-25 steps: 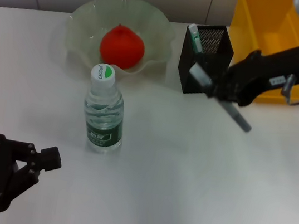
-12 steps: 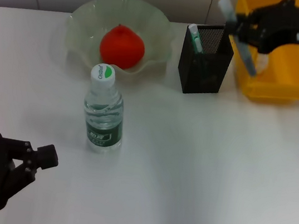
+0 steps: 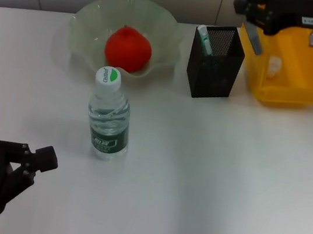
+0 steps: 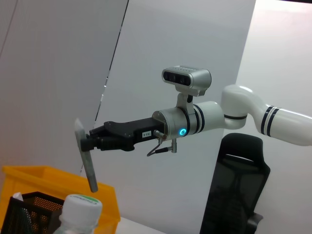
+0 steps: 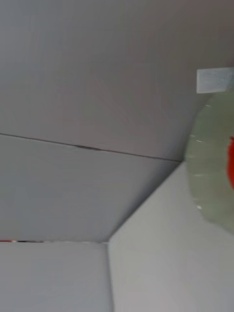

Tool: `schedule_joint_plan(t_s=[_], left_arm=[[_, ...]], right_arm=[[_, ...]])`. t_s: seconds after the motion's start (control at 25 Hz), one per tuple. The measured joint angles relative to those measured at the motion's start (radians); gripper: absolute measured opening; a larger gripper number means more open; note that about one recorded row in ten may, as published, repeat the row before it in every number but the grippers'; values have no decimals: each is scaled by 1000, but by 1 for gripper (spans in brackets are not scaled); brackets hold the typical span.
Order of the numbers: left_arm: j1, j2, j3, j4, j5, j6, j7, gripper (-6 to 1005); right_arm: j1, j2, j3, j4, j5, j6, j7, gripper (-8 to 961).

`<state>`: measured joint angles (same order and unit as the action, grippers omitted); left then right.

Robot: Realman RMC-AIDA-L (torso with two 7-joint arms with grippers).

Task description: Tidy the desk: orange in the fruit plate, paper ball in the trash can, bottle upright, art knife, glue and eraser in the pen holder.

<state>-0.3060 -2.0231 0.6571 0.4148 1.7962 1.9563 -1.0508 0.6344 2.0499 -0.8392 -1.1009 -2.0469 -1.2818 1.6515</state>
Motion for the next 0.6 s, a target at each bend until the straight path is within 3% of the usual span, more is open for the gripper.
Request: schedule_joint_plan(t_s=[0.32, 0.4, 0.44, 0.6], left_arm=[[-1, 2, -12, 0, 0, 3, -2, 43], [-3, 1, -15, 0, 0, 2, -1, 43], [-6, 0, -16, 0, 0, 1, -1, 43], [-13, -1, -23, -1, 0, -1, 0, 43]], right_arm=[[45, -41, 63, 171, 153, 21, -183, 142], [57, -57, 68, 229, 198, 22, -234, 141], [67, -76, 69, 296, 253, 23, -296, 141], [80, -99, 70, 395, 328, 26, -388, 141]])
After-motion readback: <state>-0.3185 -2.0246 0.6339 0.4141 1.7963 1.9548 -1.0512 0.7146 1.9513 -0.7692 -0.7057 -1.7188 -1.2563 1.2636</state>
